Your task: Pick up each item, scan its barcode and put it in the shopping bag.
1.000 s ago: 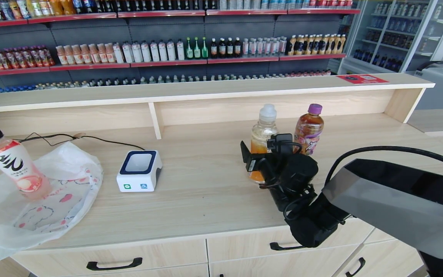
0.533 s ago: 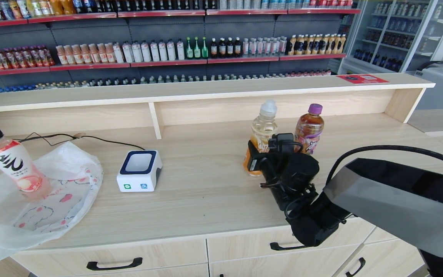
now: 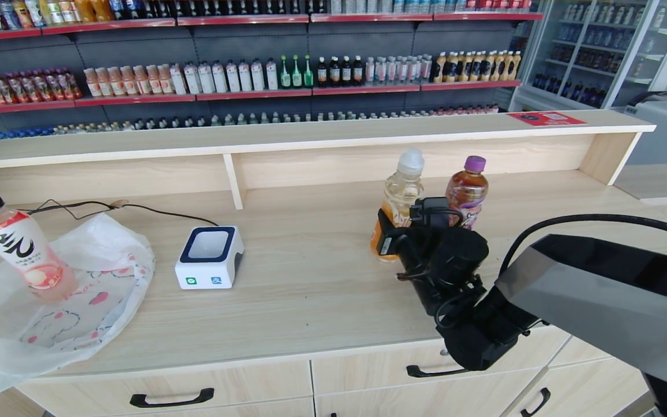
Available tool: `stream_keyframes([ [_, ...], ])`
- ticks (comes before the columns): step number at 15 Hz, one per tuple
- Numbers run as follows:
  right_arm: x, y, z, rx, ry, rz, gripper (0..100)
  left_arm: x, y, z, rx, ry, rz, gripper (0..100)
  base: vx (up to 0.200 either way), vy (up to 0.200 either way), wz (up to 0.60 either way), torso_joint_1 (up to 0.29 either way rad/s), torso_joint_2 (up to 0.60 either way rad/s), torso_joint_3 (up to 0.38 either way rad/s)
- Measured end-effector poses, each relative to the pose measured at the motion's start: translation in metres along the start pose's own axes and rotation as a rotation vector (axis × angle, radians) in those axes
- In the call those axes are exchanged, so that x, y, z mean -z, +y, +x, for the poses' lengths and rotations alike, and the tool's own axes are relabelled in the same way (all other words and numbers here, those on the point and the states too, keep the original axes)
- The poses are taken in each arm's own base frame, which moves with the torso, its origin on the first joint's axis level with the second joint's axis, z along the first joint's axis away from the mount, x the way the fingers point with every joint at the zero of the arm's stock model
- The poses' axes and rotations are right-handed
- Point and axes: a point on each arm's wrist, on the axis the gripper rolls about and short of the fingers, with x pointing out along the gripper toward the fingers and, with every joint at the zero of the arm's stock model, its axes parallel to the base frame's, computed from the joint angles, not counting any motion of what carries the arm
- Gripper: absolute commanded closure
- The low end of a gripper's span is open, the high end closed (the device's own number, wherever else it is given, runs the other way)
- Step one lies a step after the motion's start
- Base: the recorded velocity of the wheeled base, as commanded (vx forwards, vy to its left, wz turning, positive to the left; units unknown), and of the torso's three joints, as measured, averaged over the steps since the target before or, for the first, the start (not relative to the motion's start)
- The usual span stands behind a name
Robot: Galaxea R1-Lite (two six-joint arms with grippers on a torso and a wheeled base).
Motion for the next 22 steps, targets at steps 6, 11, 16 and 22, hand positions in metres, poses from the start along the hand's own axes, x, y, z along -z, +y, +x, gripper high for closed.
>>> stream_keyframes([
  [6,-0.021,0.001,-0.009,-0.010,-0.019,0.011,100,0.000,0.000,0.000,0.000,0.001,0.000,0,0.000,0.000,0.00,0.000,0.00,0.000],
  [11,-0.046,0.007,-0.026,-0.037,-0.030,0.027,100,0.000,0.000,0.000,0.000,0.004,-0.006,0,0.000,0.000,0.00,0.000,0.00,0.000],
  [16,-0.082,0.011,-0.071,-0.098,-0.011,0.060,100,0.001,0.000,0.000,0.000,0.008,-0.011,0,0.000,0.000,0.00,0.000,0.00,0.000],
  [22,-0.121,0.021,-0.140,-0.235,0.001,0.104,100,0.001,0.000,0.000,-0.003,0.008,-0.068,0,0.000,0.000,0.00,0.000,0.00,0.000],
])
